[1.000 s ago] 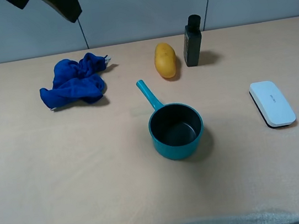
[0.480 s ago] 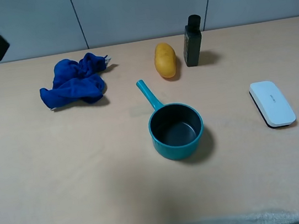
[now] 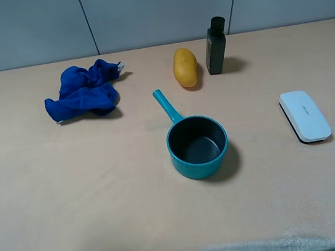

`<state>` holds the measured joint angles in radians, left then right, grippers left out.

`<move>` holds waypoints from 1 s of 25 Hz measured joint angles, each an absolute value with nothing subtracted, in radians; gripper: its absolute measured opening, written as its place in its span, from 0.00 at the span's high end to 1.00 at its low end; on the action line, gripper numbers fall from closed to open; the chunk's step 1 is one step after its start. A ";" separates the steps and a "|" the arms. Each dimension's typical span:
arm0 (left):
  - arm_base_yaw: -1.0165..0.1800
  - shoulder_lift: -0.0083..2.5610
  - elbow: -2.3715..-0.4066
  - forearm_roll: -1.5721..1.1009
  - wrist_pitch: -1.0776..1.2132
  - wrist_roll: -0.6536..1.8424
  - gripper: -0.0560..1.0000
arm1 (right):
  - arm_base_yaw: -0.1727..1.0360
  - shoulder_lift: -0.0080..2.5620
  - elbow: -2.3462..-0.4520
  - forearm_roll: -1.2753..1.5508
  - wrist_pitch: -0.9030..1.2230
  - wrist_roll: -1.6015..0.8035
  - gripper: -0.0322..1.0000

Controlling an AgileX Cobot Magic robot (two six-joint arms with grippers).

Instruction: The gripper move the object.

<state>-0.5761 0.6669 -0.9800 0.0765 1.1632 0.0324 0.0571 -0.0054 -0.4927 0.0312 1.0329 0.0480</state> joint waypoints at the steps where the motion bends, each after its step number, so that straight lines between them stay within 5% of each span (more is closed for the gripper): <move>1: -0.575 0.641 -0.970 0.076 1.163 0.032 0.05 | 0.057 -0.005 -0.493 0.031 1.033 0.048 0.30; 25: -0.035 0.082 -0.522 -0.012 1.082 0.083 0.05 | 0.057 -0.005 -0.493 0.031 1.033 0.048 0.30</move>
<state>-0.0346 0.0821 -0.5224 -0.0125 1.0816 0.0826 0.0571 -0.0054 -0.4927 0.0312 1.0329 0.0480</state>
